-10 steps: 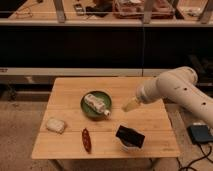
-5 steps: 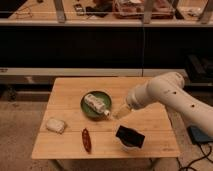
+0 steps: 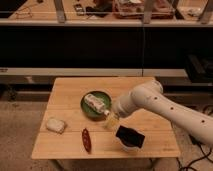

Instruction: Stand the bottle upright

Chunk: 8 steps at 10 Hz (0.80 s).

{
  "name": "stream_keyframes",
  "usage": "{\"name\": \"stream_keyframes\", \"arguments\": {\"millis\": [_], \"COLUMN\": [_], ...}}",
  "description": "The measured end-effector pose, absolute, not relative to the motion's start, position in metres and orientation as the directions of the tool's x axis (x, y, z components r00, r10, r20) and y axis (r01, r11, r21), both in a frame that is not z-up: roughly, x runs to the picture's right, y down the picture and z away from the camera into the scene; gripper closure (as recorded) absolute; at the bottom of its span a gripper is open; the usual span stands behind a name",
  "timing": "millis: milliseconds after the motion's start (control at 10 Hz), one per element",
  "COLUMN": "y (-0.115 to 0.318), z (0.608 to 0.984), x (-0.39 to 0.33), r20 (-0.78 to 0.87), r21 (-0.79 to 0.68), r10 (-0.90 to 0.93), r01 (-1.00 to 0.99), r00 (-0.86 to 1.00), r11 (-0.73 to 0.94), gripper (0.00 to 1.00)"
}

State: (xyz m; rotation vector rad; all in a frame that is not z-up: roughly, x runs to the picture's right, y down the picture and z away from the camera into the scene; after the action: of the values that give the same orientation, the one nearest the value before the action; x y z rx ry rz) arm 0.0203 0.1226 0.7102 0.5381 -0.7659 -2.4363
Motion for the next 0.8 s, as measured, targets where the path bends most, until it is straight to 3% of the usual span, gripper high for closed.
{"name": "stream_keyframes", "arguments": {"millis": [800], "y": [0.132], "z": [0.786], "x": [0.011], "r20": [-0.101], "r21": [0.535], "r10": [-0.623], "r01": [0.486], "r00": [-0.775], "r11": [-0.691], "gripper": [0.20]}}
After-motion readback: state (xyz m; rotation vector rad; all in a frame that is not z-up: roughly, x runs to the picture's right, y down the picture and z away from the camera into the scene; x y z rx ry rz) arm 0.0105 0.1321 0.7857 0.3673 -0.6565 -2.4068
